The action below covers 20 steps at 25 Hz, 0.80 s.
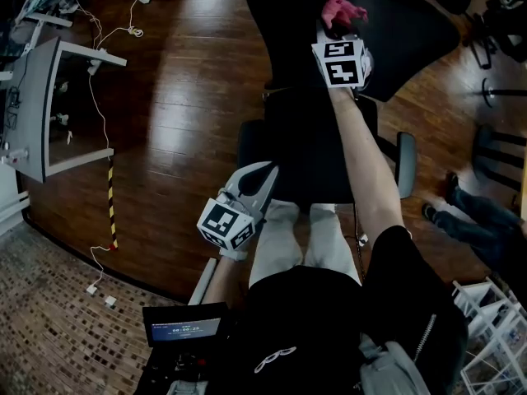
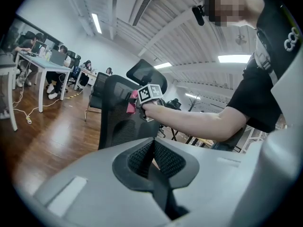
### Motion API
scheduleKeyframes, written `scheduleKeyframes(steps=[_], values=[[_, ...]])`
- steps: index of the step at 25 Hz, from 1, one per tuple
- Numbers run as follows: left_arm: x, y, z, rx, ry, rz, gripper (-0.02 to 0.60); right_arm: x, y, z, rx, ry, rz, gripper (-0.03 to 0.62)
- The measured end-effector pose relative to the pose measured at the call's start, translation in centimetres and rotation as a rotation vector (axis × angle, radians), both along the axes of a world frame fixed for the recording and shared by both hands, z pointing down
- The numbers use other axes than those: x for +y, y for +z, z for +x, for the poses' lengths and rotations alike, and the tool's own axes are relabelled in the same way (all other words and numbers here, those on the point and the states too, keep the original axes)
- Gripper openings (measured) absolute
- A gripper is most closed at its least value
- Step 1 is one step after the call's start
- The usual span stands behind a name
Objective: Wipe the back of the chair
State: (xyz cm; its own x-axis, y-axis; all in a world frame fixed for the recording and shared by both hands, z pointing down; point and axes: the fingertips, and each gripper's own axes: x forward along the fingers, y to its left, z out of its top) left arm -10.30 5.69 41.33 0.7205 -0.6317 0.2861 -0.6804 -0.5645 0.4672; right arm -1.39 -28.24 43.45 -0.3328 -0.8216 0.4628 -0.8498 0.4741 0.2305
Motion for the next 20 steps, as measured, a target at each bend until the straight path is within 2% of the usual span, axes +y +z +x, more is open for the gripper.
scheduleKeyframes(steps=[13, 17, 20], values=[[1.1, 0.6, -3.9, -0.005, -0.064, -0.014, -0.006, 3.2, 2.8, -15.2, -0.035, -0.308, -0.049, 0.041], [1.5, 0.8, -4.3, -0.012, -0.069, -0.022, -0.006, 4.4, 3.8, -16.6, -0.052, -0.346, -0.073, 0.041], [1.7, 1.0, -4.1, -0.017, -0.064, -0.027, -0.006, 4.5, 4.7, -15.0, -0.057, -0.317, -0.090, 0.041]])
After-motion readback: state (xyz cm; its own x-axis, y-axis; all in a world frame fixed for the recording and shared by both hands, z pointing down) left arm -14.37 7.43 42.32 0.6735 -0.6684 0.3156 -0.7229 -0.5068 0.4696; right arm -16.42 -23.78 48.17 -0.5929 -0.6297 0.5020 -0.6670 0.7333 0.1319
